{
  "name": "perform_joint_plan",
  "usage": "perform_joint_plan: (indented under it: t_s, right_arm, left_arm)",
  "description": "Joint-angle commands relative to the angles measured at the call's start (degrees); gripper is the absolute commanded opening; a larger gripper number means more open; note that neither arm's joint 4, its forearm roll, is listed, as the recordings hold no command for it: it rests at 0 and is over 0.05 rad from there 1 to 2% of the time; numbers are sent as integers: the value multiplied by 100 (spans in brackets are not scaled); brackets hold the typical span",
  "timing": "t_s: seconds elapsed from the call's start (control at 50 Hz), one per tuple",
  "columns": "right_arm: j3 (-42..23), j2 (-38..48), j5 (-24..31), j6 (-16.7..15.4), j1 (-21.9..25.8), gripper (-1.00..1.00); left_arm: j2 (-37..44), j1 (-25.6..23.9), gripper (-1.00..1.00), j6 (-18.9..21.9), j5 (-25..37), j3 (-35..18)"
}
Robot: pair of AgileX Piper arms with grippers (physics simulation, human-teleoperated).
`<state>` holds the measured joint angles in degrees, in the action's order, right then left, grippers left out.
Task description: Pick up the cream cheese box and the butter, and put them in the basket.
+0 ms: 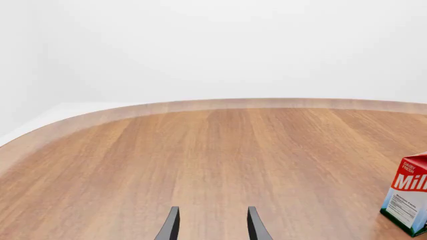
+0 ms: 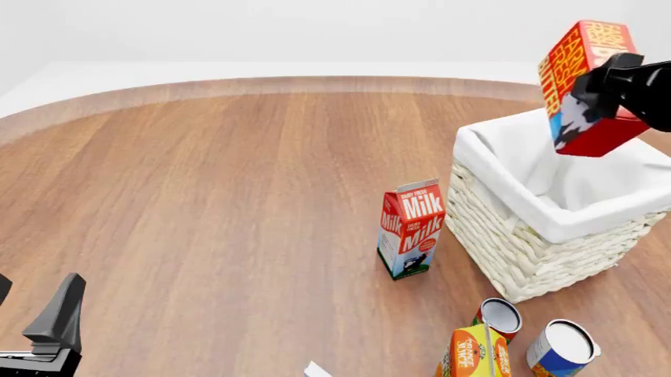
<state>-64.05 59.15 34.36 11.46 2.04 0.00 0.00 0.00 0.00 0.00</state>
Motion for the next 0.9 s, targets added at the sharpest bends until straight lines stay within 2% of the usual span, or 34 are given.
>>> perform_joint_plan:
  t_s: [0.02,0.14,0.38,0.58,0.9]
  right_arm:
    - [33,45,49,518,-34,-100]
    - [-54,41,235,543,-146,-100]
    - [-448,79,818,330,-421,-100]
    - [-430,50,814,441,-491,-100]
    - [-21,224,417,627,-272,-100]
  left_arm:
    - [0,0,100,0,0,0]
    - [0,0,100,0,0,0]
    - [0,0,100,0,0,0]
    - [0,0,100,0,0,0]
    - [0,0,100,0,0,0]
